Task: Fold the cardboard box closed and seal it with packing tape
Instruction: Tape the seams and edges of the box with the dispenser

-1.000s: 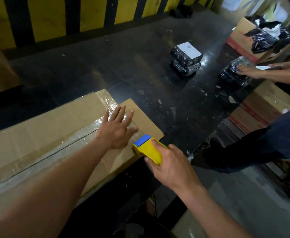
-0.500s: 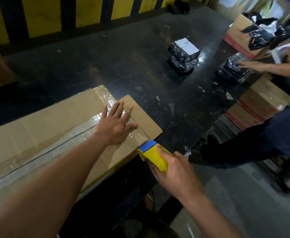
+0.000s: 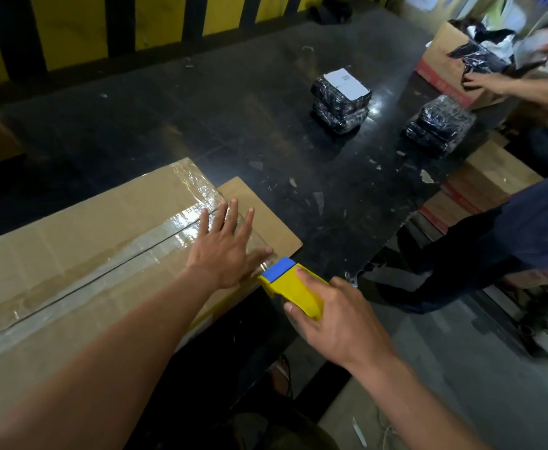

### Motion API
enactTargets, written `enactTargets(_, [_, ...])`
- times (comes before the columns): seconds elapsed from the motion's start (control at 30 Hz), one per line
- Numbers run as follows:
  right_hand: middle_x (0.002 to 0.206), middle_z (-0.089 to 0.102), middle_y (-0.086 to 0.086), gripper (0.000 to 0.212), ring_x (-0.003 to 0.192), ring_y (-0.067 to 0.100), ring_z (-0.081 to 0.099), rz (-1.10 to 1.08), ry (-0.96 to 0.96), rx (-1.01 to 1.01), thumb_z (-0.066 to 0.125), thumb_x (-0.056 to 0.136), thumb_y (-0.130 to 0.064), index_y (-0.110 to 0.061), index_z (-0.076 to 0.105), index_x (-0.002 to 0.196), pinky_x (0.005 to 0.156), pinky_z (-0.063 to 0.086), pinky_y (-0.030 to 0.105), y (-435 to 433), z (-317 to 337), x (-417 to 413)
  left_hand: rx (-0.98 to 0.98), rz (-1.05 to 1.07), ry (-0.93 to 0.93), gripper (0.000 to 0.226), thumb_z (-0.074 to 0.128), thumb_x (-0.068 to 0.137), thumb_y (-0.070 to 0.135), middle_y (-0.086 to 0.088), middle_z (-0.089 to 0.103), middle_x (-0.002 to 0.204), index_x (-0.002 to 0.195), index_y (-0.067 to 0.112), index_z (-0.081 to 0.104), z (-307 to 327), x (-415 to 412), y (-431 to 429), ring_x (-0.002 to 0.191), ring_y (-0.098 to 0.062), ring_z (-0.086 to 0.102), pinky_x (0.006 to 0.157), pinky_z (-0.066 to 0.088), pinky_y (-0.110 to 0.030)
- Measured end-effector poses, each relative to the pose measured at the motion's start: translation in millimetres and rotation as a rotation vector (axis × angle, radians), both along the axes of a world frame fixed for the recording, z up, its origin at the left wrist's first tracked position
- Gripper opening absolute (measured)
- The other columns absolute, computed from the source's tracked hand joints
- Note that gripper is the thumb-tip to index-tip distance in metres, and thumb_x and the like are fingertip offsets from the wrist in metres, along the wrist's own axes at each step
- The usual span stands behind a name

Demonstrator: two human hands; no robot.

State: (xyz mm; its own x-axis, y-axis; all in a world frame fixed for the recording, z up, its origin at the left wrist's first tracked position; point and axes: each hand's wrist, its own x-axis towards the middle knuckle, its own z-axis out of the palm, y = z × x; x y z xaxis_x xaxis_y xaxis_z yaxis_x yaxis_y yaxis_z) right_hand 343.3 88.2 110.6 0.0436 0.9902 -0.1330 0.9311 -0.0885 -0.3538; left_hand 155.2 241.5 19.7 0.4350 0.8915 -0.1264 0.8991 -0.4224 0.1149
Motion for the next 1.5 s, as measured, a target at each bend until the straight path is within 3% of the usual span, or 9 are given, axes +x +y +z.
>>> enactTargets(0.17, [0.085,0.045,-0.001,0.067,0.088,0.026,0.058,0.007,-0.005,-0.034,0.052,0.087,-0.066,-0.038,0.037,0.146,0.069,0.041,0.03,-6,2,2,-0.014,0.004,-0.003,0.096,0.006,0.089,0.085,-0.014,-0.013,0.17,0.162,0.024,-0.008,0,0,0,0.156,-0.032,-0.014,0.121,-0.013,-0.055])
enactTargets(0.3, [0.087,0.049,0.001,0.065,0.088,0.026,0.06,0.001,0.004,-0.072,0.054,0.086,-0.064,-0.038,0.041,0.144,0.072,0.048,0.034,1,-1,-2,0.0,0.003,0.0,0.099,0.001,0.085,0.086,-0.014,-0.011,0.17,0.162,0.024,-0.008,0,0,-1,0.157,-0.033,-0.013,0.122,-0.011,-0.056])
enactTargets(0.47, [0.089,0.067,0.001,0.044,0.085,0.028,0.065,0.059,0.031,-0.119,0.055,0.083,-0.056,-0.037,0.053,0.122,0.071,0.055,0.04,28,-2,-5,0.013,0.005,-0.002,0.096,0.005,0.089,0.085,-0.014,-0.012,0.17,0.162,0.024,-0.009,-1,0,-2,0.157,-0.032,-0.013,0.122,-0.011,-0.055])
enactTargets(0.6, [0.102,0.072,0.002,0.043,0.096,0.03,0.065,0.072,0.005,-0.19,0.061,0.084,-0.054,-0.037,0.061,0.123,0.073,0.053,0.037,50,11,-7,0.005,0.009,0.011,0.096,0.002,0.088,0.085,-0.013,-0.013,0.17,0.162,0.025,-0.01,1,1,-1,0.156,-0.031,-0.014,0.123,-0.011,-0.055])
enactTargets(0.73, [0.115,0.071,0.002,0.052,0.101,0.028,0.065,0.032,0.077,-0.287,0.067,0.081,-0.055,-0.035,0.061,0.128,0.087,0.055,0.043,61,23,0,0.014,0.011,0.025,0.097,0.0,0.087,0.086,-0.013,-0.011,0.17,0.162,0.024,-0.009,1,2,0,0.157,-0.031,-0.013,0.123,-0.01,-0.055])
enactTargets(0.93, [0.09,0.072,0.003,0.032,0.084,0.027,0.066,0.098,0.075,-0.389,0.067,0.08,-0.056,-0.028,0.073,0.094,0.073,0.055,0.038,75,13,-5,-0.002,0.026,0.018,0.097,0.001,0.088,0.086,-0.012,-0.012,0.17,0.163,0.025,-0.008,3,1,0,0.156,-0.03,-0.016,0.124,-0.01,-0.056])
enactTargets(1.2, [0.11,0.073,-0.002,0.044,0.102,0.024,0.066,0.104,0.145,-0.258,0.067,0.084,-0.053,-0.035,0.064,0.124,0.08,0.053,0.036,65,12,21,-0.032,0.108,0.033,0.098,0.007,0.087,0.088,-0.009,-0.014,0.17,0.162,0.027,-0.007,12,2,13,0.156,-0.027,-0.018,0.125,-0.009,-0.055])
enactTargets(1.33, [0.107,0.073,-0.007,0.041,0.101,0.021,0.065,0.153,0.157,-0.168,0.068,0.082,-0.051,-0.038,0.064,0.121,0.078,0.052,0.034,75,27,40,-0.032,0.122,0.017,0.094,0.008,0.09,0.084,-0.009,-0.011,0.17,0.163,0.025,-0.005,17,3,13,0.156,-0.026,-0.015,0.126,-0.007,-0.053])
enactTargets(1.5, [0.113,0.072,-0.011,0.043,0.103,0.014,0.065,0.276,0.222,-0.049,0.07,0.081,-0.048,-0.04,0.062,0.123,0.081,0.051,0.028,94,51,39,-0.054,0.255,-0.201,0.084,0.017,0.099,0.068,-0.006,0.013,0.17,0.162,0.014,0.016,42,-15,-1,0.158,-0.023,0.008,0.127,0.011,-0.045])
